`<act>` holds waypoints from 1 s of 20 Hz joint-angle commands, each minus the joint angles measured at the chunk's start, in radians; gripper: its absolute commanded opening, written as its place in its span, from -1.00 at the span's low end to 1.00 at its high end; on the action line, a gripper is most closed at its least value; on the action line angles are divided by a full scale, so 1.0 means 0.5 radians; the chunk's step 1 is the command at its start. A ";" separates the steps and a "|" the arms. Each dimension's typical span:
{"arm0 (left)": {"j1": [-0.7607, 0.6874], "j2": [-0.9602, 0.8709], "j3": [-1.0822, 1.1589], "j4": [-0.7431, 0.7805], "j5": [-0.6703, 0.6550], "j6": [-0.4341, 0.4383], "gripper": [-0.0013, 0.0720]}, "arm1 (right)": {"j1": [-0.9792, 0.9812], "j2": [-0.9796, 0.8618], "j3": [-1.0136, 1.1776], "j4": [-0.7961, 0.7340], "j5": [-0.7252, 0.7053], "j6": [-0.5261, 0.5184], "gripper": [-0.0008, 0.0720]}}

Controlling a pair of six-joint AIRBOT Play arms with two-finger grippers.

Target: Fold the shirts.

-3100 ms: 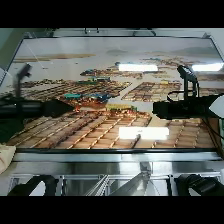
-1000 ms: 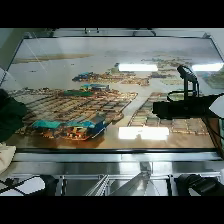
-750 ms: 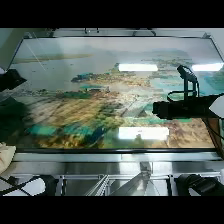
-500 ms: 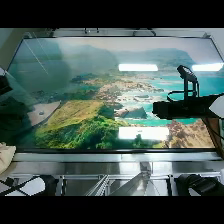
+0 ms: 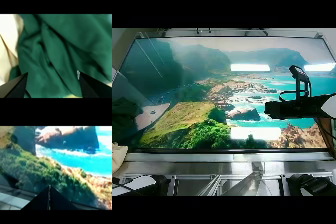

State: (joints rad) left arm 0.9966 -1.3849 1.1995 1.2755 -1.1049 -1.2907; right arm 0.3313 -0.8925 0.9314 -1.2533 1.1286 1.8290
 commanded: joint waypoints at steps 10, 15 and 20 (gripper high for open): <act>-0.436 -0.935 0.552 0.013 -0.190 0.008 -0.81 | 0.001 0.002 -0.001 0.001 0.001 0.001 -0.91; -0.734 -0.805 0.694 -0.712 -0.317 0.286 -0.93 | 0.001 0.002 -0.001 0.001 0.001 0.001 -0.91; -1.382 -0.418 1.104 -1.072 -0.572 0.327 -0.91 | 0.001 0.002 -0.001 0.001 0.001 0.001 -0.91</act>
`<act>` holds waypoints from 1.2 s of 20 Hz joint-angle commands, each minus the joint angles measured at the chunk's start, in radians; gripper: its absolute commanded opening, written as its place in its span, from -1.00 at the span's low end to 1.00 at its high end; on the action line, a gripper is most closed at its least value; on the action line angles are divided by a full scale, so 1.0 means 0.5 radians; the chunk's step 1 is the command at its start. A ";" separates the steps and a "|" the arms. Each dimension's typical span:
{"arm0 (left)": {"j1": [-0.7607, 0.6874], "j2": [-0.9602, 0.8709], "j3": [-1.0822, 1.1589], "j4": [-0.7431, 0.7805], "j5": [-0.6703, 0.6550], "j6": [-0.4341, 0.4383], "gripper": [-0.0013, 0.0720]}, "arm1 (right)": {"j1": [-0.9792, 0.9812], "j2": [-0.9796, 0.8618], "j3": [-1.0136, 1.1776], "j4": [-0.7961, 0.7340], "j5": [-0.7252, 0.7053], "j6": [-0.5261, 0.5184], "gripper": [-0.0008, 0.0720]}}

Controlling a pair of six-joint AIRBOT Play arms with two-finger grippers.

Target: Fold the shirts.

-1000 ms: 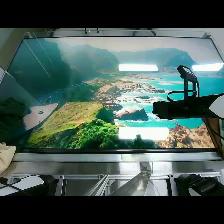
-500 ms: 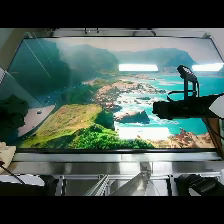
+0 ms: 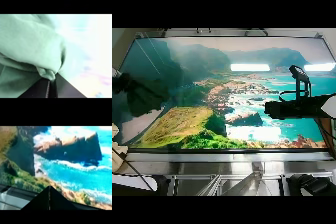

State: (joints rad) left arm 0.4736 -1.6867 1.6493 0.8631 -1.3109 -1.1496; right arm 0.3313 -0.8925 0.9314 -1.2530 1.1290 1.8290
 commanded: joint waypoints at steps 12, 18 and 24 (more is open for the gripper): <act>-1.714 0.349 -0.381 -0.243 0.244 -0.118 0.53 | 0.001 0.002 -0.001 -0.031 0.003 -0.123 -0.91; -1.530 0.351 -0.381 -0.245 -0.204 -0.220 0.98 | -0.002 -0.012 -0.001 -0.155 0.050 -0.317 -0.80; -1.608 0.349 -0.948 -0.267 0.232 -0.196 0.93 | 0.001 -0.469 -0.001 0.417 -0.169 -0.814 0.30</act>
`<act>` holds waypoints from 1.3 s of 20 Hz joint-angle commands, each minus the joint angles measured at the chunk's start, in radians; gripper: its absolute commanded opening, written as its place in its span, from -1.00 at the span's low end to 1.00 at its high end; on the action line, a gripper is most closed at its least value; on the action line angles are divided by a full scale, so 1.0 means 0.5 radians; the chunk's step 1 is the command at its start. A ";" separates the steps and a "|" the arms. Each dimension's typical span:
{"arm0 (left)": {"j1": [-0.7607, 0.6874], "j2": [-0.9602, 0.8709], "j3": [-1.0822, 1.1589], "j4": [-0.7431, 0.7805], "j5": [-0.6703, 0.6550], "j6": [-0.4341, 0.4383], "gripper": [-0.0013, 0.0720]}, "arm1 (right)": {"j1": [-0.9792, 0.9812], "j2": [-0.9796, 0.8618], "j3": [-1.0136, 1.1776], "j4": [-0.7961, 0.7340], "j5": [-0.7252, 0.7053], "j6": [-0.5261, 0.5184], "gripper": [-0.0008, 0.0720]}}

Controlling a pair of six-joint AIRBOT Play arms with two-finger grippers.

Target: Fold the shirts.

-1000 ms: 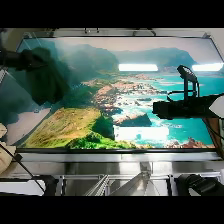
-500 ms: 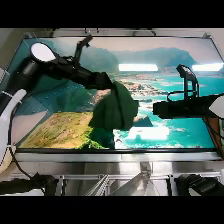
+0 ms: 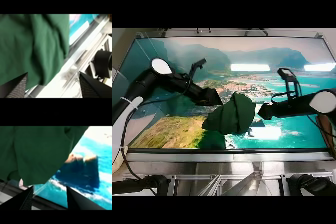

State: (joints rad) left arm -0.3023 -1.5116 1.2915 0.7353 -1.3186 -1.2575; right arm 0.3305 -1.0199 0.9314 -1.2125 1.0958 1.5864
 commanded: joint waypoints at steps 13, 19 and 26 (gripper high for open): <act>-0.224 -0.025 -0.413 -0.007 0.706 0.266 -0.90 | 0.002 -0.818 0.002 0.864 -0.257 -0.849 -0.91; 0.210 0.365 -0.413 0.134 0.410 0.322 -0.91 | -0.247 -0.569 0.064 0.770 -0.188 -0.848 -0.92; 0.791 0.865 -0.186 0.152 0.174 0.430 -0.91 | -0.794 0.114 0.502 0.721 -0.058 -0.873 -0.92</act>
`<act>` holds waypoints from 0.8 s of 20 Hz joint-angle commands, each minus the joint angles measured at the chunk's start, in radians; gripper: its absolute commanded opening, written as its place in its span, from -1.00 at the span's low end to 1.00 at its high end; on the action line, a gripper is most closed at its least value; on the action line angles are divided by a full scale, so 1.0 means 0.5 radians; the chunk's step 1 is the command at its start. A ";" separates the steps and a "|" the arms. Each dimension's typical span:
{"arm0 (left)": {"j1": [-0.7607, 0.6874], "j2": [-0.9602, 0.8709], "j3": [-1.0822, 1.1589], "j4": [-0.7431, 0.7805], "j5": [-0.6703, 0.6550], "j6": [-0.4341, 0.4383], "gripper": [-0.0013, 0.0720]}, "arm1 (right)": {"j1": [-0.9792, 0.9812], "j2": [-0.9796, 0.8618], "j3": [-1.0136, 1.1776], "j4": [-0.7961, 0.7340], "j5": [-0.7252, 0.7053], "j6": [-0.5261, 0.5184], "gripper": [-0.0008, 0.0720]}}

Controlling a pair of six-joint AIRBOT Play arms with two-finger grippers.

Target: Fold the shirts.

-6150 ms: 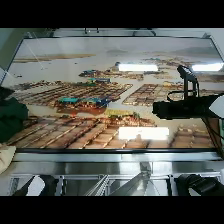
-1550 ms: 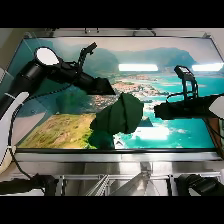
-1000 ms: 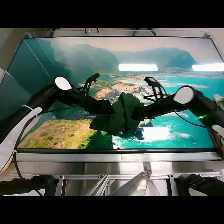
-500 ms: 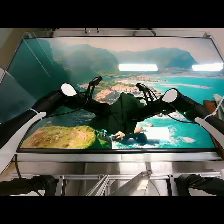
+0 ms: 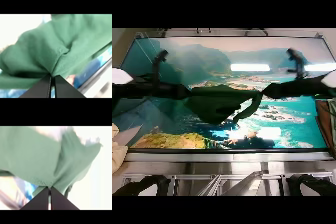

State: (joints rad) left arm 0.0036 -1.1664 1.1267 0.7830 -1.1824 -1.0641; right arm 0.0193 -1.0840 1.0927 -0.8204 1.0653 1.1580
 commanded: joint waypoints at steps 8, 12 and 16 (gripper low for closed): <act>0.034 0.226 0.935 0.079 -0.415 0.053 -0.90 | -0.184 0.491 0.473 -0.061 0.128 -0.074 -0.92; -0.156 0.147 0.673 0.067 -0.426 0.016 -0.90 | -0.170 0.348 0.439 -0.059 0.374 -0.068 -0.91; -0.440 -0.078 0.343 0.066 -0.385 0.017 -0.24 | -0.079 0.147 0.276 0.012 0.500 -0.035 -0.91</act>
State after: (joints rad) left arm -0.1284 -1.1393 1.3903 0.8154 -1.3808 -1.0534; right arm -0.0467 -0.9524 1.2758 -0.8425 1.2526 1.1294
